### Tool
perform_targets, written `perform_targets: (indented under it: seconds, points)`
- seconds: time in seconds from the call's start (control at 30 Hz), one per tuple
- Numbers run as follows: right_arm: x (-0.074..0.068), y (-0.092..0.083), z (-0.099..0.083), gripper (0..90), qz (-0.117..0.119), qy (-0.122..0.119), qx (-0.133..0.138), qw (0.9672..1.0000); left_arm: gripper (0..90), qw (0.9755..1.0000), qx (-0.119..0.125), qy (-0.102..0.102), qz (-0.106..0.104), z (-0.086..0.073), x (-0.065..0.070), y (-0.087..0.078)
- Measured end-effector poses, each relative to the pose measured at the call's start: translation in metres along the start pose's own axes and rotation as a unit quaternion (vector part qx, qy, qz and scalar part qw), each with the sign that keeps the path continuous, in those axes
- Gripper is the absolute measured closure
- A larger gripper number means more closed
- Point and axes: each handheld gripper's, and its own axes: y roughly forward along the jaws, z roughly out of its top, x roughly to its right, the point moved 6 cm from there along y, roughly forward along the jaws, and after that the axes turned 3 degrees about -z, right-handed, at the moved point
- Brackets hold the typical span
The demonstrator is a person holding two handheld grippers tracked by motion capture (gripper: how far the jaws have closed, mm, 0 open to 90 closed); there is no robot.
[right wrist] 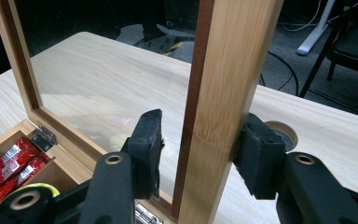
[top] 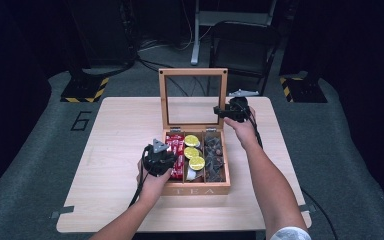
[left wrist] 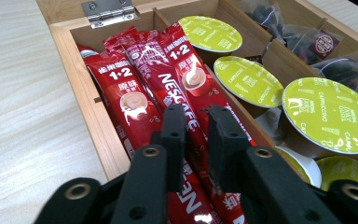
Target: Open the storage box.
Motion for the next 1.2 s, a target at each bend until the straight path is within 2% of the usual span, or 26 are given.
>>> perform_targets:
  seconds: [0.13,0.4,0.53,0.63,0.73,0.83,0.9,1.17,1.2]
  points:
    - [-0.001,-0.001,0.000,53.8,-0.002,0.000,-0.002,1.0000,85.5,0.9999,0.011,-0.001,-0.004,0.003,-0.001,-0.003]
    - [-0.001,-0.001,0.000,53.8,-0.003,0.000,-0.002,1.0000,87.1,0.9998,0.016,0.001,-0.006,0.005,-0.003,-0.007]
    - [-0.001,-0.001,0.000,53.8,-0.004,0.000,-0.004,1.0000,87.2,0.9995,0.028,-0.011,-0.009,0.008,-0.006,-0.012]
    - [-0.001,-0.001,0.000,53.9,-0.004,0.000,-0.004,1.0000,87.3,0.9994,0.032,-0.012,-0.010,0.011,-0.011,-0.020]
    - [-0.001,-0.002,0.000,54.0,-0.004,-0.003,-0.005,1.0000,87.3,0.9990,0.040,-0.016,-0.009,0.012,-0.019,-0.028]
    - [-0.001,-0.002,0.000,53.9,-0.004,-0.001,-0.005,1.0000,87.3,0.9977,0.058,-0.036,-0.007,0.014,-0.027,-0.038]
    - [-0.001,-0.001,0.000,53.8,-0.005,-0.001,-0.006,1.0000,87.3,0.9971,0.065,-0.039,-0.001,0.015,-0.035,-0.045]
    - [-0.001,-0.001,0.000,53.6,-0.005,0.001,-0.006,1.0000,87.3,0.9963,0.068,-0.047,0.025,0.006,-0.070,-0.069]
    - [-0.001,-0.001,0.000,53.5,-0.006,0.001,-0.006,1.0000,87.3,0.9956,0.072,-0.053,0.028,0.004,-0.074,-0.071]
